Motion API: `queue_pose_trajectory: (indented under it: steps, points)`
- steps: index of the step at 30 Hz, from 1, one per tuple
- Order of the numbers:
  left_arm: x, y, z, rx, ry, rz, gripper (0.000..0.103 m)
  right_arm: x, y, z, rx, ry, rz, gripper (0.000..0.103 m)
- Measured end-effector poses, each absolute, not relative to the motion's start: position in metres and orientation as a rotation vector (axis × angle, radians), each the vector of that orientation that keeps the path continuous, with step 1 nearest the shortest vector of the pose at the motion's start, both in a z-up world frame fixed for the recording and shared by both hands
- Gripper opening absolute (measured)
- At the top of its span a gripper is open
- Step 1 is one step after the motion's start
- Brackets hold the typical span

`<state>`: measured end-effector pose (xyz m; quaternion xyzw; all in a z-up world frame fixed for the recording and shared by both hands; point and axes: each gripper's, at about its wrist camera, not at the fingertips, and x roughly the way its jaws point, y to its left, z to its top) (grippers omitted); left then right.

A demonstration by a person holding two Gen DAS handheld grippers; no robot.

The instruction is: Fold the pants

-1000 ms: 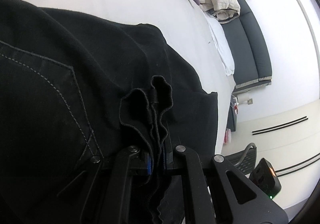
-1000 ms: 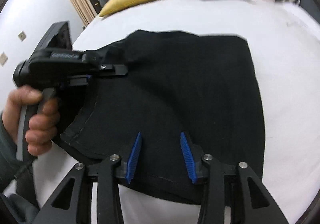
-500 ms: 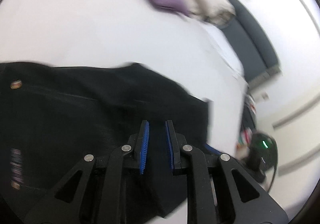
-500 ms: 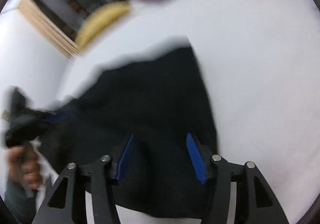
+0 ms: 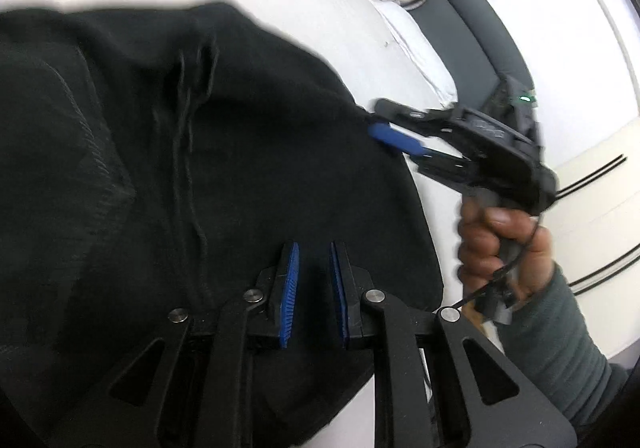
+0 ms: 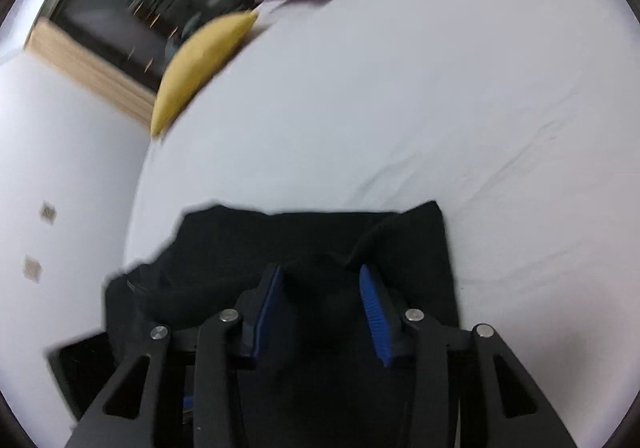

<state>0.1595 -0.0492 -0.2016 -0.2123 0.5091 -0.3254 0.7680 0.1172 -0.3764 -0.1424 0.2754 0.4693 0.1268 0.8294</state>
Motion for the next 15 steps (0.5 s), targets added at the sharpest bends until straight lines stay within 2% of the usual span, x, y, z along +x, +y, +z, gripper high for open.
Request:
queue_pose_trajectory:
  steps: [1,3,4,5,6,8,9,12,13,15]
  points:
    - [0.157,-0.049,-0.194,-0.459,1.075,-0.726,0.016,0.108,-0.377,-0.131,0.585,0.954,0.287,0.044]
    - [0.154,-0.053,-0.189,-0.404,1.06,-0.728,0.016,0.084,-0.379,-0.121,0.597,0.89,0.324,0.057]
    - [0.154,-0.053,-0.195,-0.375,1.079,-0.693,0.016,0.076,-0.381,-0.125,0.61,0.888,0.323,0.07]
    - [0.159,-0.054,-0.209,-0.377,1.115,-0.662,0.016,0.075,-0.381,-0.135,0.612,0.917,0.309,0.077]
    - [0.162,-0.051,-0.218,-0.429,1.112,-0.674,0.016,0.073,-0.383,-0.158,0.604,0.992,0.273,0.077]
    - [0.161,-0.046,-0.22,-0.476,1.105,-0.674,0.016,0.083,-0.381,-0.171,0.592,0.998,0.242,0.054]
    - [0.159,-0.046,-0.213,-0.452,1.1,-0.66,0.016,0.078,-0.383,-0.164,0.596,0.99,0.219,0.053]
    - [0.149,-0.045,-0.197,-0.411,1.013,-0.667,0.016,0.062,-0.372,-0.136,0.63,0.931,0.327,0.055]
    - [0.147,-0.041,-0.199,-0.418,1.014,-0.64,0.016,0.054,-0.366,-0.129,0.607,0.893,0.354,0.059]
    - [0.155,-0.029,-0.212,-0.456,1.066,-0.589,0.016,0.044,-0.357,-0.14,0.622,0.898,0.383,0.079]
